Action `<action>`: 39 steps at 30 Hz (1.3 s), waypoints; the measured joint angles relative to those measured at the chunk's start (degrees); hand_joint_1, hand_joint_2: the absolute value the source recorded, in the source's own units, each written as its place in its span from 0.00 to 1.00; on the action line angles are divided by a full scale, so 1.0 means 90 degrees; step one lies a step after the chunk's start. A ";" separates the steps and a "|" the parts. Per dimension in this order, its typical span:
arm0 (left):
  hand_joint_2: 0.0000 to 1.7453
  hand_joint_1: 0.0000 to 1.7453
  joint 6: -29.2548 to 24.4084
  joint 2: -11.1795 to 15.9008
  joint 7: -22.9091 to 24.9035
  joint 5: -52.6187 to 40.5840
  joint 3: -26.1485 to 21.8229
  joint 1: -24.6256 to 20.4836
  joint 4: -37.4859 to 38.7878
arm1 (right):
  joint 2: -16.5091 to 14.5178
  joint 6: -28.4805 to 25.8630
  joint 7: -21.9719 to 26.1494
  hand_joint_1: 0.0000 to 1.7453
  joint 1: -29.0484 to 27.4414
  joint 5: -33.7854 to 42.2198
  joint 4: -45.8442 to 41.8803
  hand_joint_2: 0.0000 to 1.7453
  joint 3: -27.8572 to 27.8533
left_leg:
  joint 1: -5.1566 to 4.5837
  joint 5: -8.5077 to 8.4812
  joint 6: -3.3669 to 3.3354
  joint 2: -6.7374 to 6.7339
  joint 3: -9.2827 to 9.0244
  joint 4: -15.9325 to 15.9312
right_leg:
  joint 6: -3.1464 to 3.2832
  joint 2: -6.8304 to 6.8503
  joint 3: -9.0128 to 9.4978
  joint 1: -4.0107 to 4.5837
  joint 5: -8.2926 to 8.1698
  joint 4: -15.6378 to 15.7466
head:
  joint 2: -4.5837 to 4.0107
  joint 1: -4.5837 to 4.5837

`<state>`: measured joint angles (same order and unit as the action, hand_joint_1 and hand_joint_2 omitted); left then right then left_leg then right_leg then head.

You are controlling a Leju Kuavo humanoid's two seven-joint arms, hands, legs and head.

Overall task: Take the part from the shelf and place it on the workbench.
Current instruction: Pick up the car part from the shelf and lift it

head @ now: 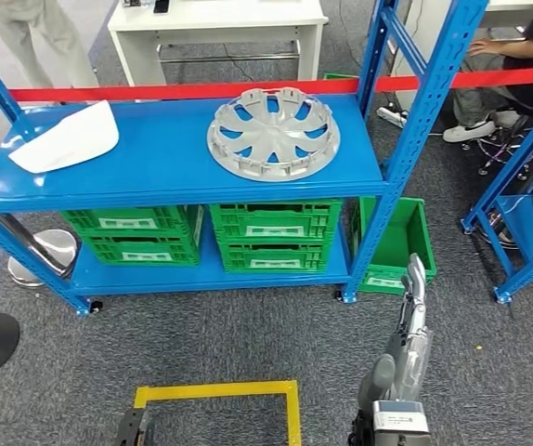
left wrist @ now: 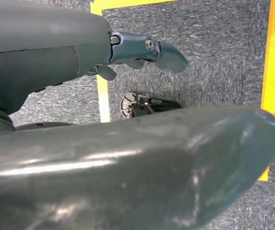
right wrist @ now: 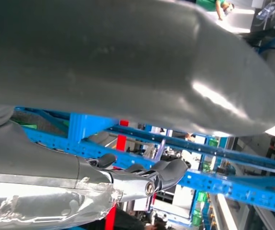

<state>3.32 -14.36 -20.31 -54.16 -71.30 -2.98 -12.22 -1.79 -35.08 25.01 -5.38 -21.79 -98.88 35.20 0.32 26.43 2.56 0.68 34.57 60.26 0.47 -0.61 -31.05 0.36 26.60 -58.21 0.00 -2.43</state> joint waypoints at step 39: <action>0.00 0.00 -0.0080 0.0002 -0.0183 0.0046 0.0001 -0.0018 0.0000 | 0.0000 0.0078 0.0019 0.00 0.0028 -0.0005 0.0002 0.00 0.0038 | 0.0022 -0.0005 0.0059 -0.0004 0.0190 0.0413 | -0.0045 -0.0009 -0.0211 -0.0043 -0.0127 -0.0052 | 0.0000 -0.0056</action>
<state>2.60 -14.34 -21.96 -53.75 -71.29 -3.14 -12.22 -1.79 -34.38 25.18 -5.13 -21.83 -98.86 35.54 0.51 26.39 3.10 0.64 36.27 63.98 0.07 -0.69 -32.95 -0.02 25.46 -58.68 0.00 -2.93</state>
